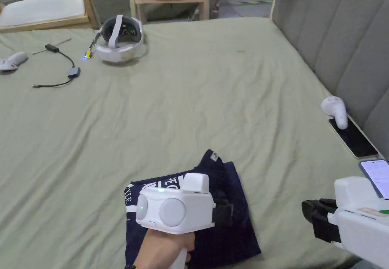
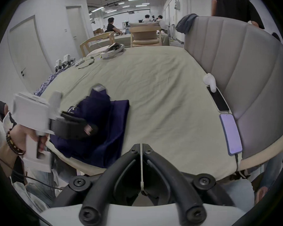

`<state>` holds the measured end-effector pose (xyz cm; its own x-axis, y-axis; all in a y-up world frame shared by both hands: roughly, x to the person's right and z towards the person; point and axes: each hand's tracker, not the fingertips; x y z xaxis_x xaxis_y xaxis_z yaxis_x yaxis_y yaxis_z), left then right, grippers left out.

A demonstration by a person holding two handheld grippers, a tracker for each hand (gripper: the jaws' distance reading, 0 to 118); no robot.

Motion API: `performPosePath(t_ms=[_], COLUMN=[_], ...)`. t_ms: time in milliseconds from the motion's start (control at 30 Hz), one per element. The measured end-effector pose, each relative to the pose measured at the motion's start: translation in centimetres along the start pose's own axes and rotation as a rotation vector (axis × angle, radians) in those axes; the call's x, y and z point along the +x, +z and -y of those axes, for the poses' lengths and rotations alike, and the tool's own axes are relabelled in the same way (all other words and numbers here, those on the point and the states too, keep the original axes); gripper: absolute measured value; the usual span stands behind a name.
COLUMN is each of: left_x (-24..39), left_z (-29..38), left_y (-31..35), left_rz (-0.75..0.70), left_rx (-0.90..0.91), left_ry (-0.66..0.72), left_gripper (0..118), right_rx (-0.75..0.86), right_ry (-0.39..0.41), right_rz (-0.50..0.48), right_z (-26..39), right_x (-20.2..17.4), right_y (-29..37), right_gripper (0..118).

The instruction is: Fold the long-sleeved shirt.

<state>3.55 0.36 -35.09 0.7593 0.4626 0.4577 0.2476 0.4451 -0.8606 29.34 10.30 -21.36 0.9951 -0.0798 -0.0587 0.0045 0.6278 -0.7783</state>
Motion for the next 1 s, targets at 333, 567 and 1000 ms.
performPosePath(t_ms=[333,567,1000], left_x=[0.5,-3.7,-2.4], left_z=[-1.3,-1.8,3.2], left_y=[3.0,15.9,12.6], left_rz=[0.110,0.126,0.004], left_rx=[0.125,0.392,0.207], left_ry=[0.076,0.180,0.143], left_gripper=[108,52,4], right_rx=[-0.005,0.000,-0.012], right_ry=[-0.034,-0.005,0.042], right_rz=[0.036,0.006,-0.045], right_z=[0.9,0.0,-0.6], right_x=[1.2,-0.1,-2.5], right_y=[1.0,0.0,-1.0], right_gripper=[0,0,0])
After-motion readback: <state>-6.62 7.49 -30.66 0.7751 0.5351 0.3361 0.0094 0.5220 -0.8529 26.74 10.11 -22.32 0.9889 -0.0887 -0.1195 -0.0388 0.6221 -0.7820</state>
